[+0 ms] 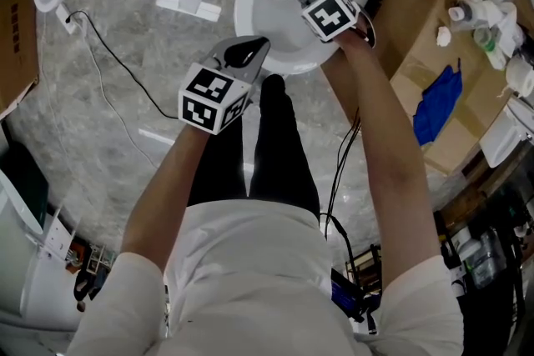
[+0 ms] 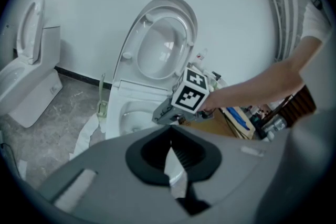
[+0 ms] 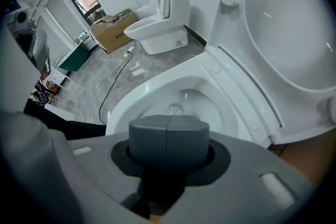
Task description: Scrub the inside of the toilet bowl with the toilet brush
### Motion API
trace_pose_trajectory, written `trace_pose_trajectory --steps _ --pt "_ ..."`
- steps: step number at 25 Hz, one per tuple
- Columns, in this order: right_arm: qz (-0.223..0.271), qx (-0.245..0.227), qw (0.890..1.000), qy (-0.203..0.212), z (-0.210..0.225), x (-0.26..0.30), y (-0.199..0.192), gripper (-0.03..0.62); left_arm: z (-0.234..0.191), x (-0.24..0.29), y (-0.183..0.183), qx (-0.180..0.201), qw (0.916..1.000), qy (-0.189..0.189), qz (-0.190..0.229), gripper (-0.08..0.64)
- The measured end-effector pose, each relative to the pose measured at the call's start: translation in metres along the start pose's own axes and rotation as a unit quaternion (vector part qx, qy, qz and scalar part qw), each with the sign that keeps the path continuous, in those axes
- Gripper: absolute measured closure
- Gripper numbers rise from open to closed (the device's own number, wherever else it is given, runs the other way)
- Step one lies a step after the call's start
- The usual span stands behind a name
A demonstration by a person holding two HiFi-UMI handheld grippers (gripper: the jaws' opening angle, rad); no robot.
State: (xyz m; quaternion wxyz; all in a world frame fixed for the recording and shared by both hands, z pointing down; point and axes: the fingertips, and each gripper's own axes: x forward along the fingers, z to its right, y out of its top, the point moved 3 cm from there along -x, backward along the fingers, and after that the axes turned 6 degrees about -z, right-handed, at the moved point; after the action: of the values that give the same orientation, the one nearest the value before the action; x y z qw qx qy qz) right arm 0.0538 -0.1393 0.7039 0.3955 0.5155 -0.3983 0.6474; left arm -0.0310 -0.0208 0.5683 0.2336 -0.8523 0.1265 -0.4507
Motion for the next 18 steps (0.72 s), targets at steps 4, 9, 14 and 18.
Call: trace_pose_trajectory --steps 4,9,14,18 --pt "-0.02 -0.028 0.999 0.018 -0.016 0.007 -0.018 0.448 0.002 0.002 0.001 0.003 1.0 -0.003 0.001 0.566" --pt "-0.052 -0.034 0.998 0.018 -0.017 0.011 -0.044 0.448 0.004 0.002 0.001 0.005 1.0 -0.004 0.001 0.566" --pt "-0.075 -0.049 0.996 0.002 0.001 0.006 -0.062 0.448 0.004 0.001 -0.003 0.004 1.0 -0.003 0.001 0.566" --pt "-0.083 -0.045 0.995 -0.018 0.029 -0.006 -0.07 0.448 0.004 0.001 -0.004 0.002 1.0 -0.002 0.002 0.566"
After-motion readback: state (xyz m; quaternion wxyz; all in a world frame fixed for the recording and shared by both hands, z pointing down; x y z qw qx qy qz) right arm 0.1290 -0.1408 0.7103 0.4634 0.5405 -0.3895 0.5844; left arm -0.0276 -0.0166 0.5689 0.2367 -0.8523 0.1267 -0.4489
